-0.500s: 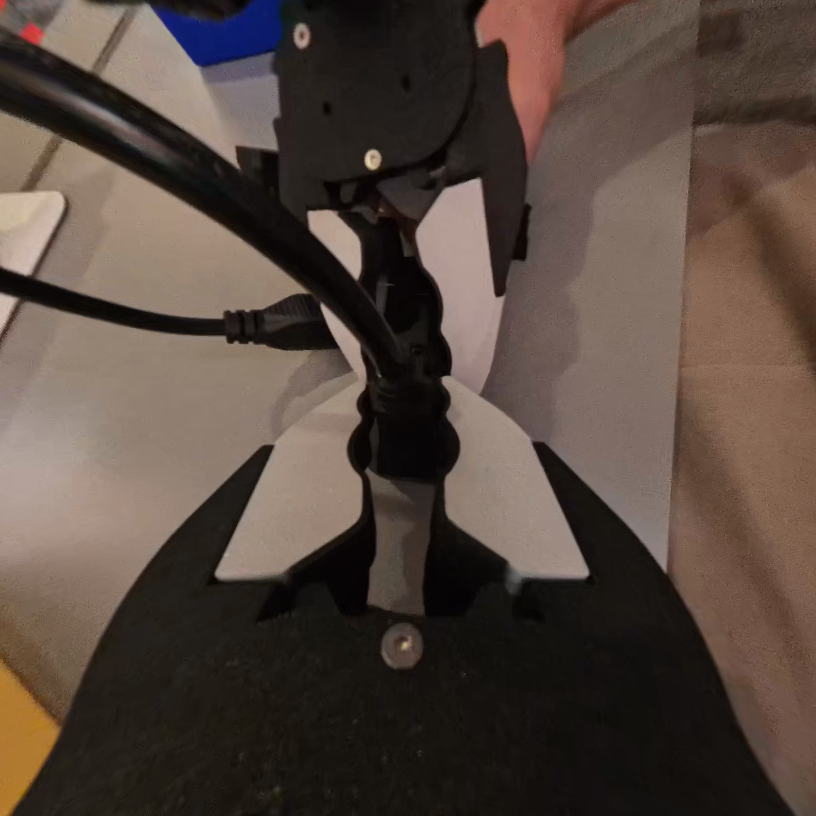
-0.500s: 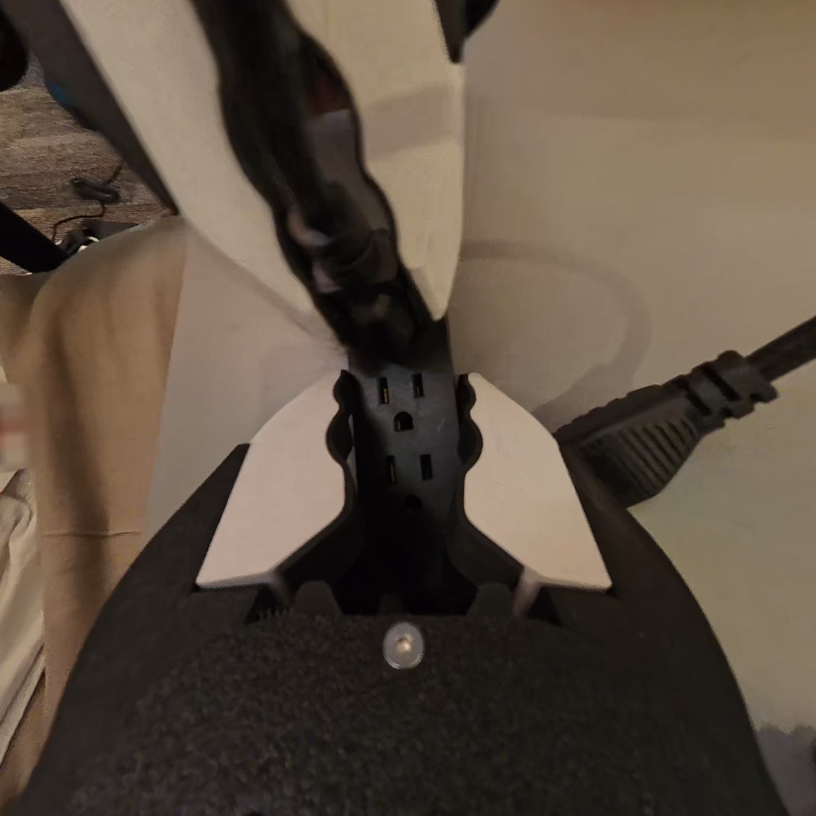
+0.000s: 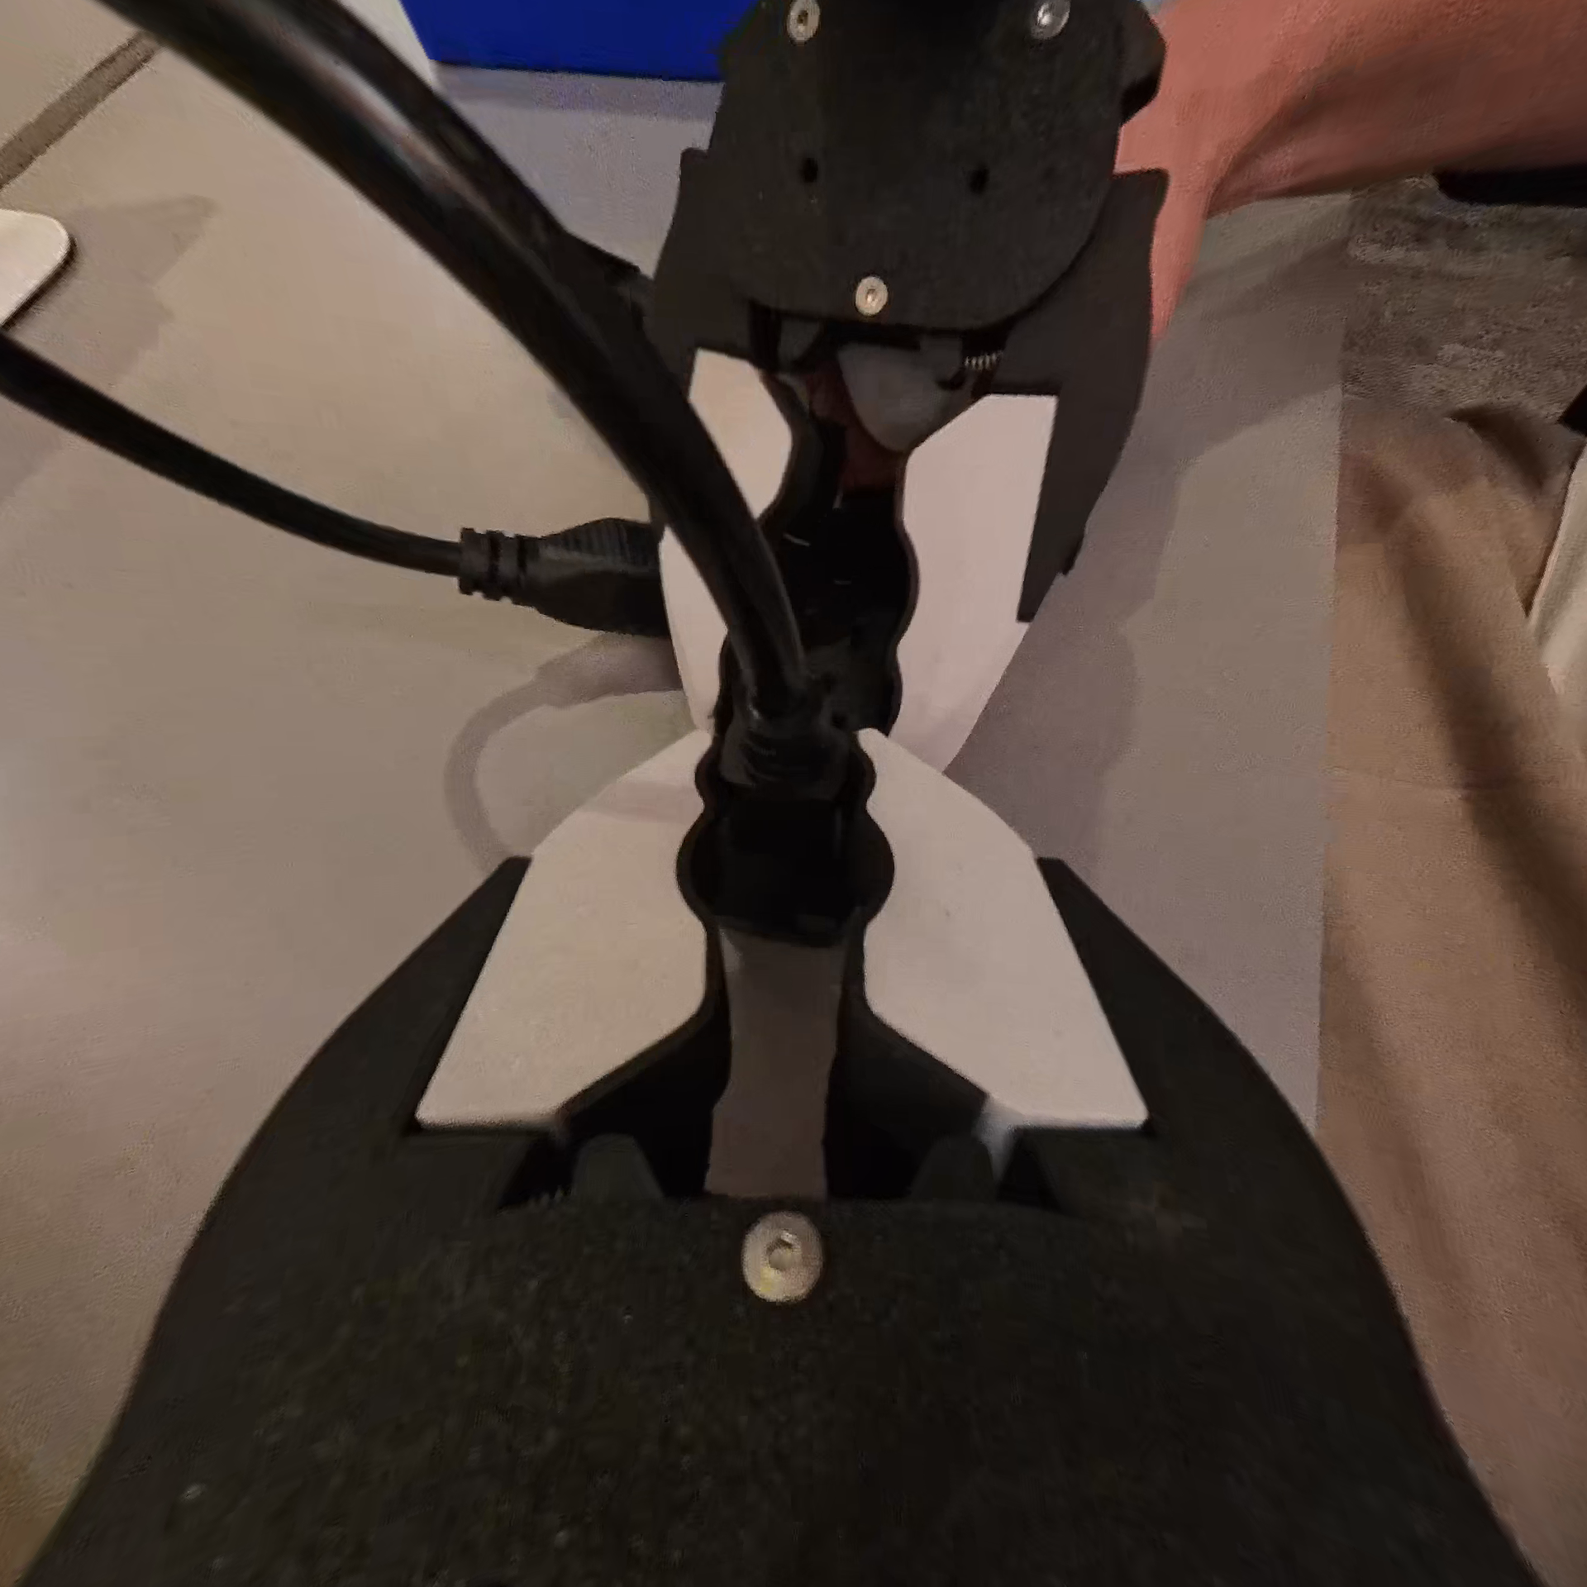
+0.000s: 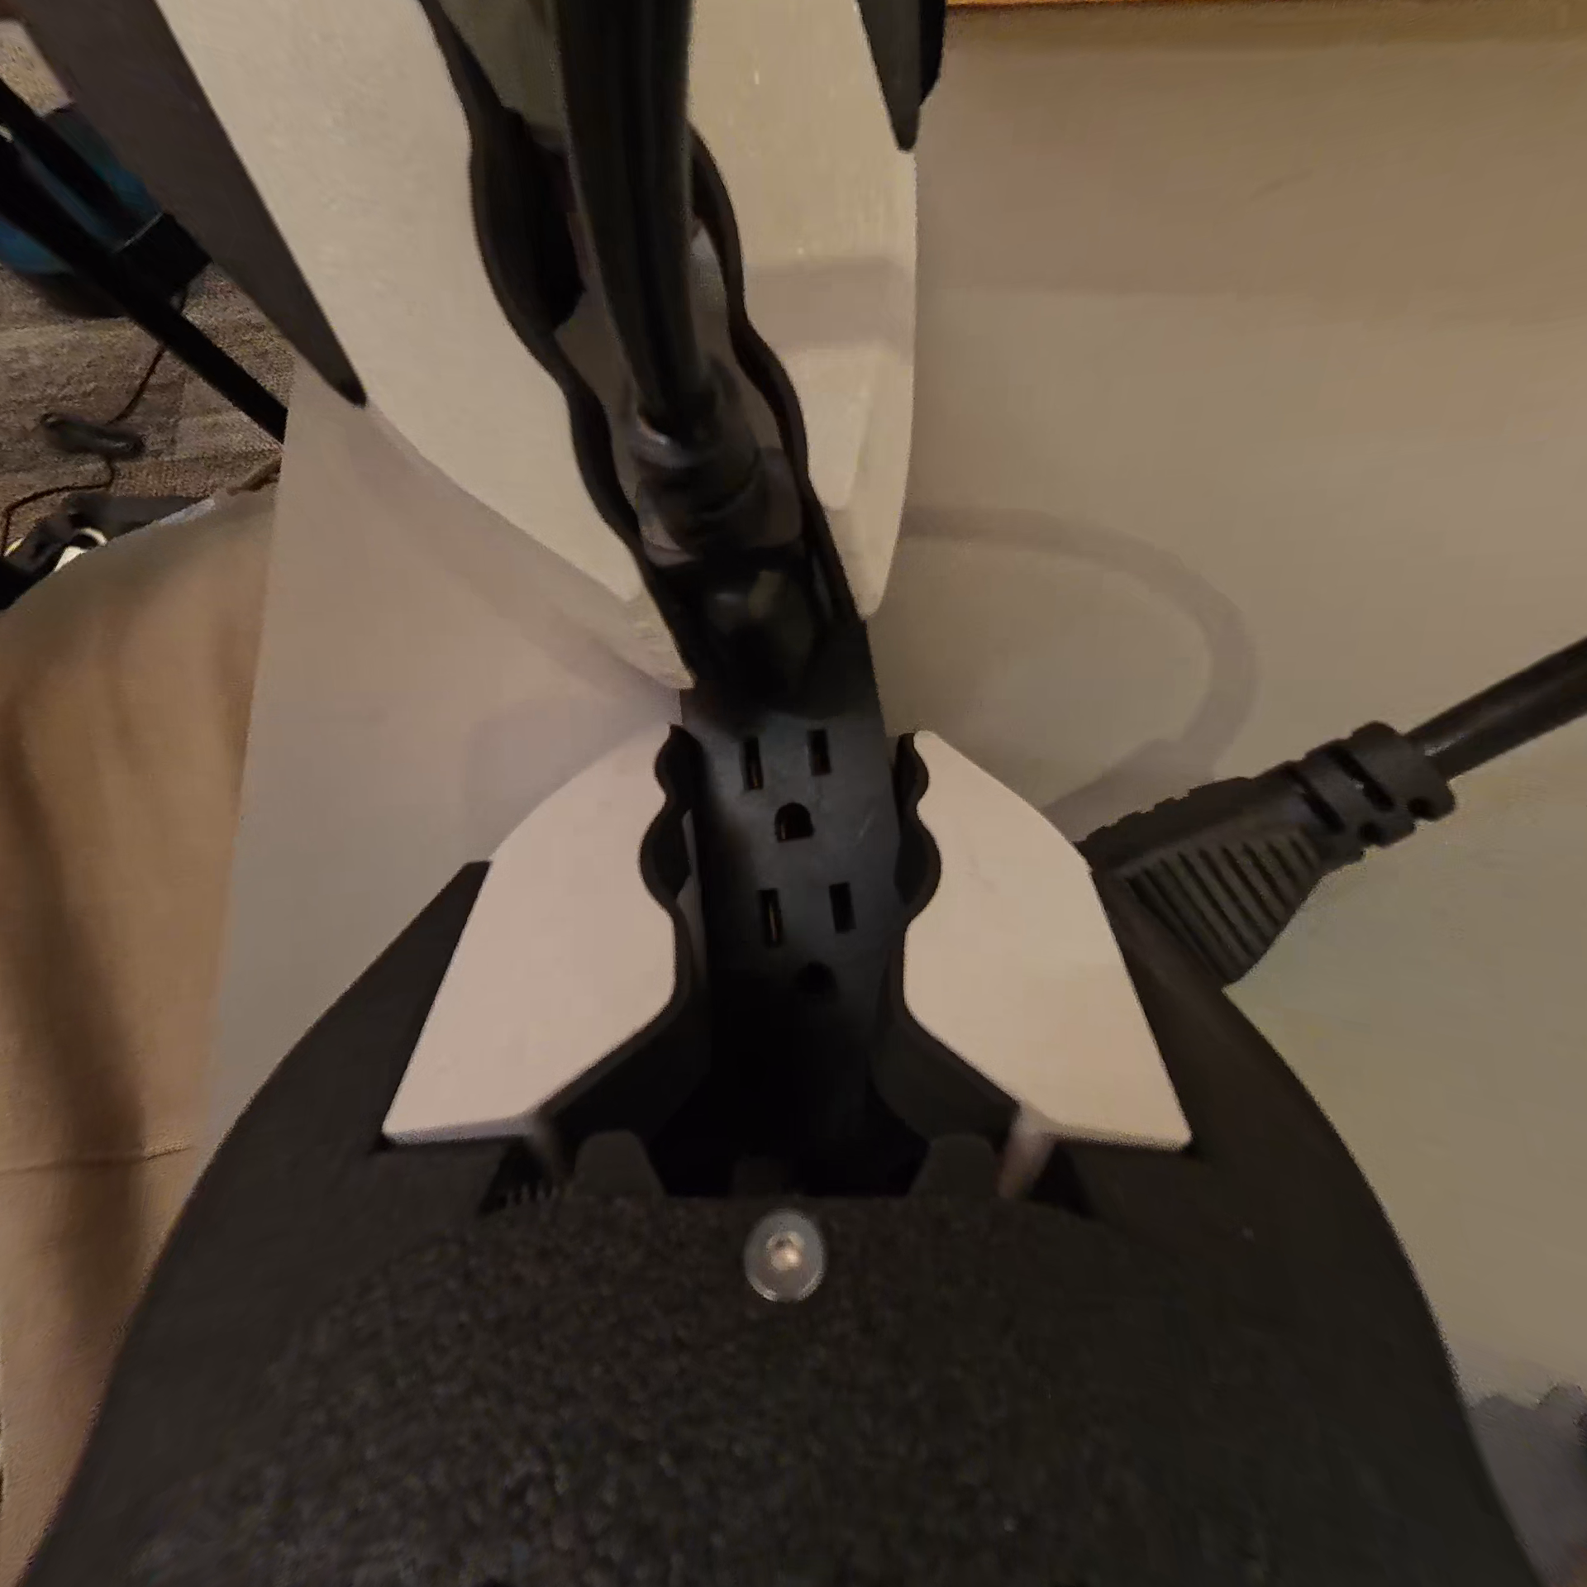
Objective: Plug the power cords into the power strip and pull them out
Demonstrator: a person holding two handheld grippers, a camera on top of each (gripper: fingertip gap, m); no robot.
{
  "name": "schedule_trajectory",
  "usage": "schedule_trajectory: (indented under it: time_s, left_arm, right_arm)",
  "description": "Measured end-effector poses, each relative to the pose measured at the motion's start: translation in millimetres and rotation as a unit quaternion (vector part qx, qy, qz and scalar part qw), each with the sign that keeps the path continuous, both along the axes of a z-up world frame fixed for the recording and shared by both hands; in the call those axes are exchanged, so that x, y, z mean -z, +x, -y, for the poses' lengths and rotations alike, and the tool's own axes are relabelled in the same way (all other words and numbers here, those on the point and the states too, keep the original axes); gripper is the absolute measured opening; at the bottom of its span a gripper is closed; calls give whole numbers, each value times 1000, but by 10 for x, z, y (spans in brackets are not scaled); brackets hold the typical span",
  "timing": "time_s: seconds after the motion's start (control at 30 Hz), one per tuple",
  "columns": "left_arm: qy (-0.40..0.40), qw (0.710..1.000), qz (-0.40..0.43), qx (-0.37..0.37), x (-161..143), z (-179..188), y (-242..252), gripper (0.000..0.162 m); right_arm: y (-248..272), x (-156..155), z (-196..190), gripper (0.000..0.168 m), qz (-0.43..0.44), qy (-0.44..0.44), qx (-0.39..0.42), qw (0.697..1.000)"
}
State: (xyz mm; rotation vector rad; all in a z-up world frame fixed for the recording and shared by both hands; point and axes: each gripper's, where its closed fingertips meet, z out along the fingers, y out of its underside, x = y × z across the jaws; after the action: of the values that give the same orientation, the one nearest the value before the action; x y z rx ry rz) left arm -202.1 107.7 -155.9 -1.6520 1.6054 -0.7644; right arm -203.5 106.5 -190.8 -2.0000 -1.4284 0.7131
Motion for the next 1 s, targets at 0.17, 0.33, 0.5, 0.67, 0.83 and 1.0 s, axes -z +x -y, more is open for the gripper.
schedule_trajectory:
  time_s: [0.17,0.33,0.5,0.67,0.83,1.0]
  left_arm:
    - [-13,998,10,-61,-7,1,41,25]
    - [0,985,10,-173,-2,-18,44,25]
    - [42,969,-56,-236,108,124,77,42]
    - [6,971,-44,-236,53,476,213,54]
    - [-18,972,5,-233,-34,699,202,50]
    - [-3,966,17,-257,-46,522,83,52]
  right_arm:
    - [148,-235,-43,44,-42,78,37,995]
    - [656,-617,18,38,-90,106,144,980]
    - [897,-764,562,40,-159,118,231,953]
    - [1165,-735,919,51,-106,256,263,924]
    - [1416,-678,892,43,-12,350,290,891]
    - [1429,-538,825,44,-7,295,314,902]
